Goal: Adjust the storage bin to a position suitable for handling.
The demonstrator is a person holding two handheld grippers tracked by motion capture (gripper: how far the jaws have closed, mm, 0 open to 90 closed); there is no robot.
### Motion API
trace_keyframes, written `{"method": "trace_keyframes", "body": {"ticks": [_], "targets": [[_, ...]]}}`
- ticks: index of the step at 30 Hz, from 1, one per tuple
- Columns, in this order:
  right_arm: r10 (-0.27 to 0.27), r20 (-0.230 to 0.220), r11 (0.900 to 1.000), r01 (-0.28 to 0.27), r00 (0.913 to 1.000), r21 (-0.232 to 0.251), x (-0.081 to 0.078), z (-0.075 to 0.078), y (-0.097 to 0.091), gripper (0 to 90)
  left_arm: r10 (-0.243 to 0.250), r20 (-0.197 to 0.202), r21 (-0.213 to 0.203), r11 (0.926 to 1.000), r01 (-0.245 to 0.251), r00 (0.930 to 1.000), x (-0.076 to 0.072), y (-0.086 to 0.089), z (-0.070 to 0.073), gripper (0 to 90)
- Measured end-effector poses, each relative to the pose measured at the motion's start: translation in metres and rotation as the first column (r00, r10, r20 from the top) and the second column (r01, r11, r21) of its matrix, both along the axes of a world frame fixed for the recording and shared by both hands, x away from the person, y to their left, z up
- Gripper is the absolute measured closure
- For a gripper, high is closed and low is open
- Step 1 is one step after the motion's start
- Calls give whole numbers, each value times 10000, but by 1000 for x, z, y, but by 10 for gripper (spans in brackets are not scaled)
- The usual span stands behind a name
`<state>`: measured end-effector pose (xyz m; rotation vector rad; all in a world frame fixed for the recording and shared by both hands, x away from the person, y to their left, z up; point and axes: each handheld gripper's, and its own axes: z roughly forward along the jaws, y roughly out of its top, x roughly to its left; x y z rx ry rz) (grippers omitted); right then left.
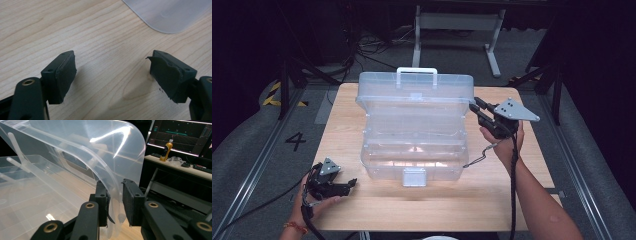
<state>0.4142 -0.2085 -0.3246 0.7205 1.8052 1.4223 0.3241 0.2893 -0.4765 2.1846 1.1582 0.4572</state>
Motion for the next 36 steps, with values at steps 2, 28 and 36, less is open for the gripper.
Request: {"method": "trace_keyframes", "body": {"ticks": [2,28,36], "targets": [[-82,23,9999,82,10000,-95,4,2,0,774,22,-71,-228,9997,-23,10000,0,0,-2,183],[-234,-853,9997,239,9961,56,55,24,1,837,-204,144,-374,9991,210,9997,-1,2,-5,154],[-194,-1055,9998,190,9942,-53,61,27,0,836,-226,120,-358,9991,231,9997,0,2,-5,153]]}}
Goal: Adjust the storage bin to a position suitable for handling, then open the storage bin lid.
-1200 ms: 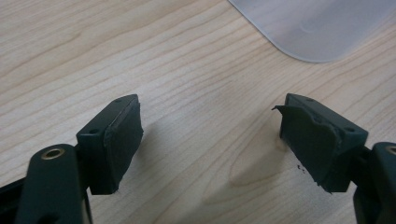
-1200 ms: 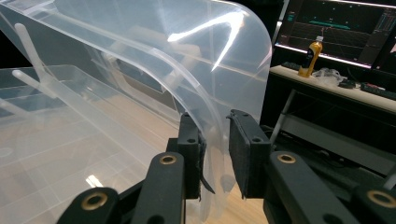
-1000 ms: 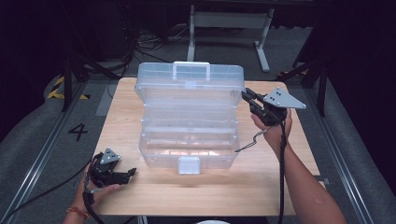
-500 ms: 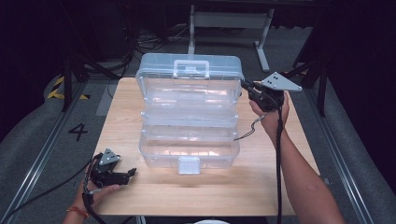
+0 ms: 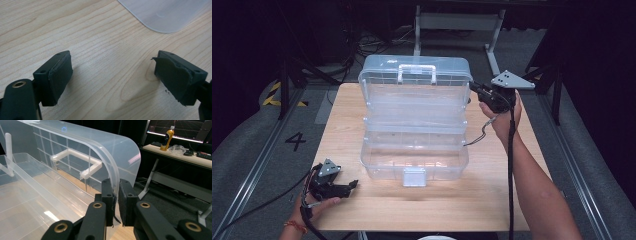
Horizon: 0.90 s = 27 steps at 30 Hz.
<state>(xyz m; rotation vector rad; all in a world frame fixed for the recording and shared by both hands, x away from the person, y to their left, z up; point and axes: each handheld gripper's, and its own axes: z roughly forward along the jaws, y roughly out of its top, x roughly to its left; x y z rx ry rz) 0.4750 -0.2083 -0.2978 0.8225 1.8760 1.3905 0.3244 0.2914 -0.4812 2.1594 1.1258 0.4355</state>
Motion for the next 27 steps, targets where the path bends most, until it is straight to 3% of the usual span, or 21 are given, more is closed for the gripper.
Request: {"method": "trace_keyframes", "body": {"ticks": [16,23,27], "targets": [[95,-353,9999,-93,9993,39,19,3,-1,831,-2,-4,1,10000,2,10000,0,0,0,153],[212,-633,9988,-184,9978,446,28,2,-3,832,0,0,2,10000,0,10000,0,0,0,154],[202,-718,9989,-171,9972,434,35,3,-2,830,-3,-2,0,10000,3,10000,0,0,0,154]]}}
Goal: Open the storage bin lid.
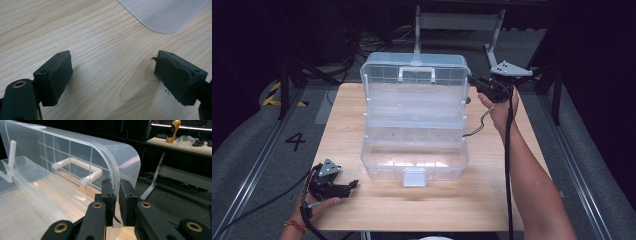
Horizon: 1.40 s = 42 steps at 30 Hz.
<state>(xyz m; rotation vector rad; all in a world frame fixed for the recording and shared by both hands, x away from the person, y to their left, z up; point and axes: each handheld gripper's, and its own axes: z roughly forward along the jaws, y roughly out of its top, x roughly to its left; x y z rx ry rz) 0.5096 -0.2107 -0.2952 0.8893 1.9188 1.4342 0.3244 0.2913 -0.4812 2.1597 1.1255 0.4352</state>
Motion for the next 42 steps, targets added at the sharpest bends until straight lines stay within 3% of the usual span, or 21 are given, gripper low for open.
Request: {"method": "trace_keyframes", "body": {"ticks": [42], "targets": [[-526,-937,9986,521,9942,-77,51,-9,7,809,-32,59,-66,10000,33,10000,0,-1,-1,159]]}}
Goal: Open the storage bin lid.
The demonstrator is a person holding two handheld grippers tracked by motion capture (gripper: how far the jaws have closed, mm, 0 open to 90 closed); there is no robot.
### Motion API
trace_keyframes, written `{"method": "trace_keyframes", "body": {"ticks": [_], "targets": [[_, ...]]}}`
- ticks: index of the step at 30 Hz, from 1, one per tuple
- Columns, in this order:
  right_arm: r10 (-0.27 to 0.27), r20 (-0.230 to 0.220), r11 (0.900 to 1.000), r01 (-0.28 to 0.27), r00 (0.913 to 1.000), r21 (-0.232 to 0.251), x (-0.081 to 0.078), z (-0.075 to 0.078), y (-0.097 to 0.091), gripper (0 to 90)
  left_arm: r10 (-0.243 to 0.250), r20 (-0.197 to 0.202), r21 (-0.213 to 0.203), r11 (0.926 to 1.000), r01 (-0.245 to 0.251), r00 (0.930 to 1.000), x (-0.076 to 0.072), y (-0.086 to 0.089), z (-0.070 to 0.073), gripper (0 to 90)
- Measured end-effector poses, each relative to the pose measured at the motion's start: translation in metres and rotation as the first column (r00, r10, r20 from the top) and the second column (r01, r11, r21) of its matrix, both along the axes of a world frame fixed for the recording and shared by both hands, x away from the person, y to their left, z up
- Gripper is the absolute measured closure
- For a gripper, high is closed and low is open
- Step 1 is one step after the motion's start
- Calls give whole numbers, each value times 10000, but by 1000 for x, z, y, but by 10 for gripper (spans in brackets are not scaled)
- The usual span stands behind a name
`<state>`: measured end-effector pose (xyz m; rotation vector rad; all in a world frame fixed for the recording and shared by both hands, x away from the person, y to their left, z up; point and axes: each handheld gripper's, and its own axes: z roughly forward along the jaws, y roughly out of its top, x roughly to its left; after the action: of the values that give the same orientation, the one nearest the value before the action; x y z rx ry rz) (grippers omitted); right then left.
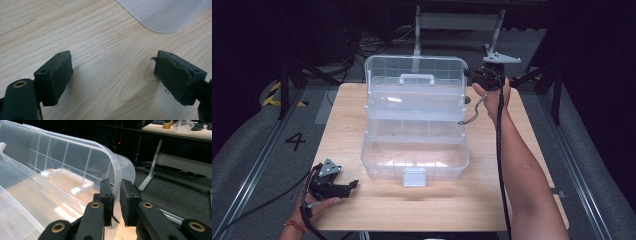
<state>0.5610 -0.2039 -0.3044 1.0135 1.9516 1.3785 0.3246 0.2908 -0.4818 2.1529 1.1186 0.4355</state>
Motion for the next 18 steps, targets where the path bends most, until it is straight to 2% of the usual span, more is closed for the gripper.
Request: {"method": "trace_keyframes", "body": {"ticks": [18], "targets": [[-268,-71,9983,264,9996,-513,19,-8,5,792,-195,-15,9,9998,195,9998,1,1,0,158]]}}
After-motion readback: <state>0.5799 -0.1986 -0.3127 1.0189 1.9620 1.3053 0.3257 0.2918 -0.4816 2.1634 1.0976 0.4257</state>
